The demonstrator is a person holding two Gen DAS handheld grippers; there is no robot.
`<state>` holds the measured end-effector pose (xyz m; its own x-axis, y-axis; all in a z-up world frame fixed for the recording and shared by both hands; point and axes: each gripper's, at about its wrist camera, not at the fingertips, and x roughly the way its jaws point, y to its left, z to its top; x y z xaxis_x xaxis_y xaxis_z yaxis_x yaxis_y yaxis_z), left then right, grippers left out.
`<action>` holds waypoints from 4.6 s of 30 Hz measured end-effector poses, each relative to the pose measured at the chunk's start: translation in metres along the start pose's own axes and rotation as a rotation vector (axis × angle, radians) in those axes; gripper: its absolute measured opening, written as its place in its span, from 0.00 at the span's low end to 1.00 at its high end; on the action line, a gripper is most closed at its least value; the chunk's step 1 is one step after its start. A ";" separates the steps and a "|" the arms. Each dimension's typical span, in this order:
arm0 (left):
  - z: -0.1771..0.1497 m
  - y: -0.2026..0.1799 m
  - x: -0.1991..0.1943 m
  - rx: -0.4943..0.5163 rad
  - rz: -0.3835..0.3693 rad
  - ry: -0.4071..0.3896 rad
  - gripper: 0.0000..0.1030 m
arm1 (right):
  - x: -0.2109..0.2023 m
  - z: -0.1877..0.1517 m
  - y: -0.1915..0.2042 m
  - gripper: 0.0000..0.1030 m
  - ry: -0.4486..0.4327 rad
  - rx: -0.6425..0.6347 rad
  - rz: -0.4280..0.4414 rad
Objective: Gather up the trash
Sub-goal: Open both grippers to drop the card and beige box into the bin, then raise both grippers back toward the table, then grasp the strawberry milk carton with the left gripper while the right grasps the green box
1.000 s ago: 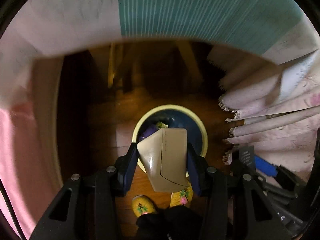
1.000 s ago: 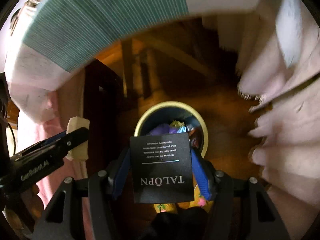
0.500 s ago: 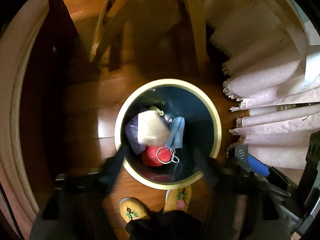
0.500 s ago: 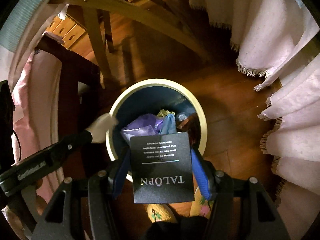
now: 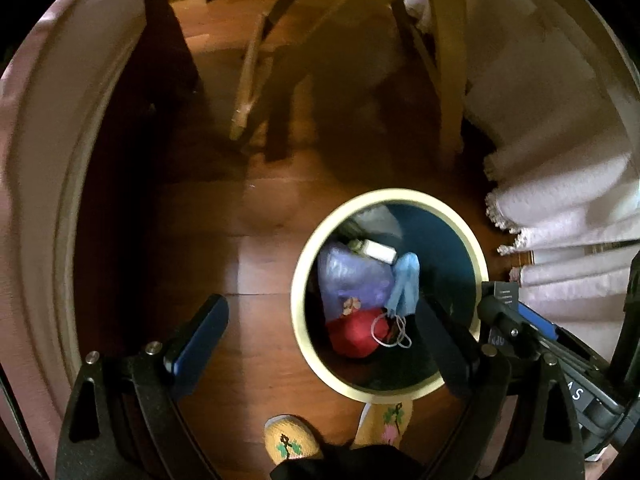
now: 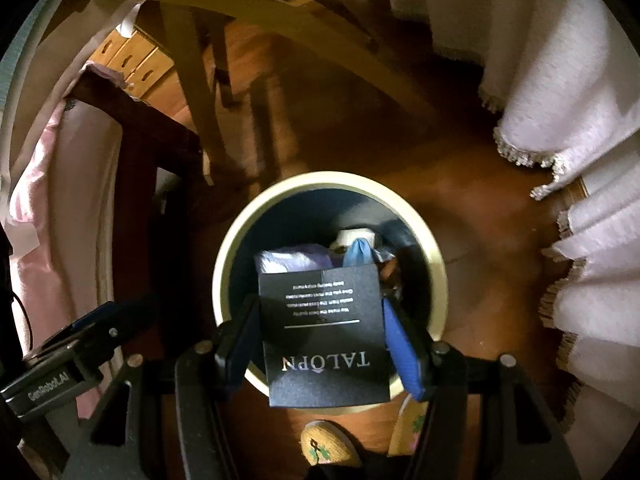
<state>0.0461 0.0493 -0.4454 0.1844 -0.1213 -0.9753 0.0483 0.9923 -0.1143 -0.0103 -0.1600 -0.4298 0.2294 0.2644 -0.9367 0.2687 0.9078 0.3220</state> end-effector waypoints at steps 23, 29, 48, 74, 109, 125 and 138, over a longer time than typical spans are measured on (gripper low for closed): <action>0.007 -0.009 -0.113 -0.007 0.041 -0.090 0.92 | -0.083 0.002 0.036 0.71 -0.088 -0.053 -0.049; 0.013 -0.013 -0.171 -0.003 0.039 -0.113 0.93 | -0.132 0.000 0.053 0.83 -0.093 -0.065 -0.033; 0.046 -0.023 -0.406 0.083 0.011 -0.293 0.93 | -0.349 0.018 0.140 0.86 -0.271 -0.123 0.022; 0.131 -0.034 -0.544 0.223 0.019 -0.591 0.93 | -0.507 0.076 0.215 0.86 -0.538 -0.187 -0.007; 0.493 -0.197 -0.295 0.224 0.182 -0.280 0.93 | -0.259 0.515 0.069 0.78 -0.115 0.172 0.253; 0.572 -0.211 -0.244 0.177 0.126 -0.204 0.93 | -0.231 0.588 0.069 0.32 -0.155 0.175 0.262; 0.632 -0.224 -0.174 0.123 0.042 -0.057 0.63 | -0.247 0.594 0.038 0.29 -0.211 0.130 0.246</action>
<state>0.6238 -0.1680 -0.1305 0.2446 -0.0840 -0.9660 0.1583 0.9863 -0.0457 0.4994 -0.3842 -0.1046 0.4865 0.3852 -0.7842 0.2949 0.7725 0.5624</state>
